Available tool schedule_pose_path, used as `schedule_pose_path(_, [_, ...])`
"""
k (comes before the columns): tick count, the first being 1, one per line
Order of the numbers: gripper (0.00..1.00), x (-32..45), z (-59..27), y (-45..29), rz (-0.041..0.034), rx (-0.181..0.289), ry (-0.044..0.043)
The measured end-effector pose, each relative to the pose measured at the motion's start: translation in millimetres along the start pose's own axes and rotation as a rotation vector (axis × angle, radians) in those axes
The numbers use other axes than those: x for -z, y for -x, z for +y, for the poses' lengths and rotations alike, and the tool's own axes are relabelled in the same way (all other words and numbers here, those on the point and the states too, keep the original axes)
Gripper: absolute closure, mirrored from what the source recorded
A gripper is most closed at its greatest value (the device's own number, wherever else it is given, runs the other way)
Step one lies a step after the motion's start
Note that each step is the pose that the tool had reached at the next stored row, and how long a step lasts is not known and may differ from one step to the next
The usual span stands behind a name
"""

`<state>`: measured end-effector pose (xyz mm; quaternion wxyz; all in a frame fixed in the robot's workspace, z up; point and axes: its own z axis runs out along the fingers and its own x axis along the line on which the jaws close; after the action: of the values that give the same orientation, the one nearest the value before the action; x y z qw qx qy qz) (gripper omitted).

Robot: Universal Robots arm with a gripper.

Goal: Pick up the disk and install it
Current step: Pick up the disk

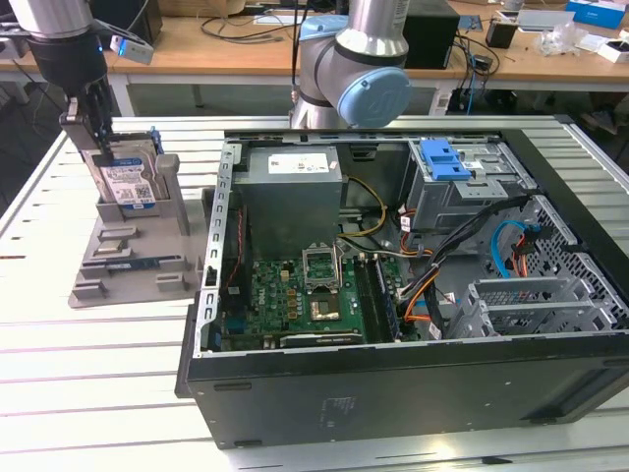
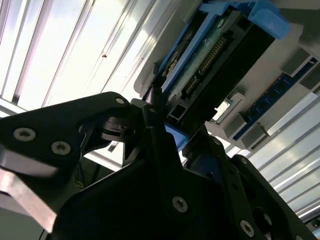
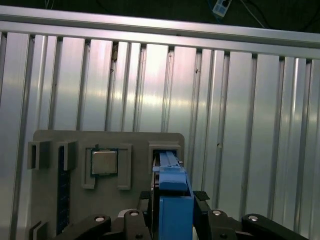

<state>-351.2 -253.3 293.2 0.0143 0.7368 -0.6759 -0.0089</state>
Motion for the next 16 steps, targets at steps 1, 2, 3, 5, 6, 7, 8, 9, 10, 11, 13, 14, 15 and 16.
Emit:
schedule_pose_path(1, [0.63, 0.0, 0.0, 0.0, 0.0, 0.0, 0.0])
schedule_pose_path(2, [0.63, -0.1, 0.0, 0.0, -0.0001, 0.0, 0.0])
schedule_pose_path(3, [0.63, -0.1, 0.0, 0.0, -0.0001, 0.0, 0.0])
schedule_pose_path(5, [0.63, -0.2, 0.0, 0.0, 0.0, 0.0, 0.0])
schedule_pose_path(6, [0.63, -0.2, 0.0, 0.0, 0.0001, 0.0, 0.0])
schedule_pose_path(7, [0.63, 3.8, 0.1, 0.0, 0.0002, 0.0, 0.0])
schedule_pose_path(8, [0.63, 11.1, 0.4, -0.1, 0.0001, 0.0, 0.0])
schedule_pose_path(9, [0.63, 21.0, 0.7, 0.0, 0.0001, 0.0, -0.0001])
schedule_pose_path(10, [0.63, 27.4, 0.9, 0.1, 0.0001, 0.0, 0.0])
schedule_pose_path(11, [0.63, 32.7, 1.0, 0.1, 0.0001, 0.0, 0.0])
schedule_pose_path(13, [0.63, 38.7, 1.3, 0.1, 0.0001, 0.0, 0.0])
schedule_pose_path(14, [0.63, 41.7, 1.3, 0.2, 0.0001, 0.0, 0.0001])
schedule_pose_path(15, [0.63, 44.7, 1.4, 0.2, 0.0001, 0.0, -0.0001])
schedule_pose_path(16, [0.63, 49.9, 1.6, 0.2, 0.0001, 0.0, 0.0])
